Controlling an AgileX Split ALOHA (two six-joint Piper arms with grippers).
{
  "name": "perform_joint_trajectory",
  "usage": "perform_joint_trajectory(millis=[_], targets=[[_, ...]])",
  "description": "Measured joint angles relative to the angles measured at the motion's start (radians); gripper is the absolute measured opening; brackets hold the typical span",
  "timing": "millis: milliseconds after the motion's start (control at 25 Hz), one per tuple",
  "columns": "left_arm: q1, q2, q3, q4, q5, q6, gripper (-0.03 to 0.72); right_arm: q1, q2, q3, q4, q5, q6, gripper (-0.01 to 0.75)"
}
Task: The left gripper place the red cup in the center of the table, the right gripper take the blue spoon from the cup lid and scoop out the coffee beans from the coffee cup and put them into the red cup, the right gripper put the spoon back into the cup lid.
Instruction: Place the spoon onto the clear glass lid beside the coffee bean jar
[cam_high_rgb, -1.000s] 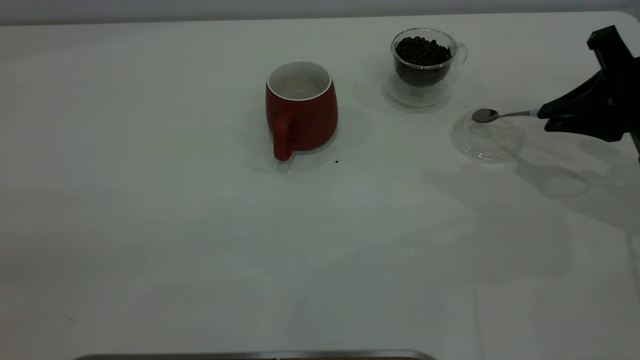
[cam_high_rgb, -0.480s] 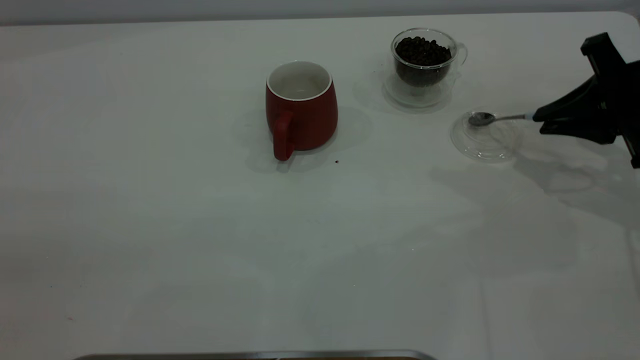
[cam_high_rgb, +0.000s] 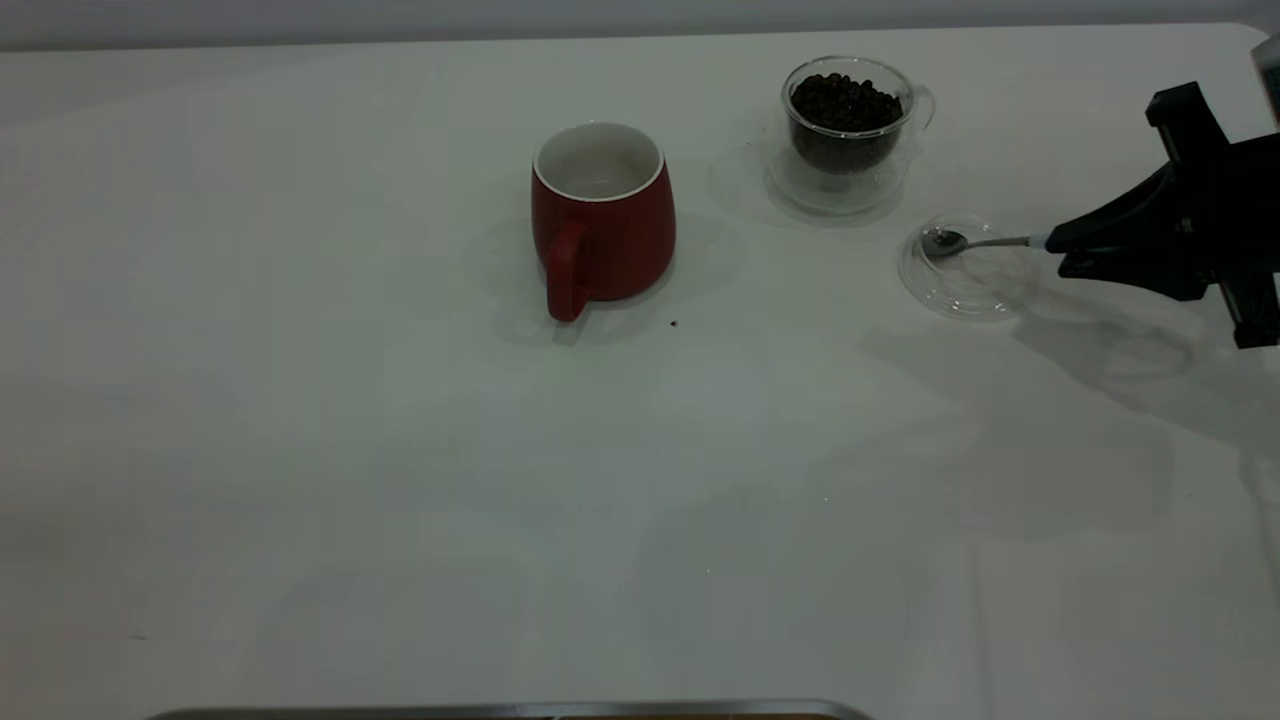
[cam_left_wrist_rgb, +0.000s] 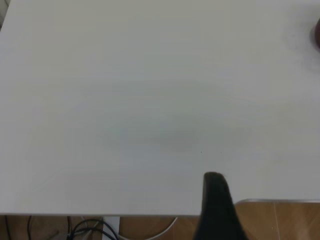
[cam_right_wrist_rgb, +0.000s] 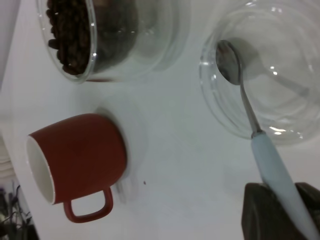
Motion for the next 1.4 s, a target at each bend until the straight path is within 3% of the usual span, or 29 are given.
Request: perform_joint_trajectory(millis=[480,1400], targets=[[0.000,0.000,0.000,0.000,0.000,0.002,0.577,0.000,0.040,-0.014,0.000,0.038,-0.033,0.113],[0.000,0.000,0.000,0.000,0.000,0.002,0.577,0.000,0.040,-0.016,0.001,-0.032,-0.029,0.138]])
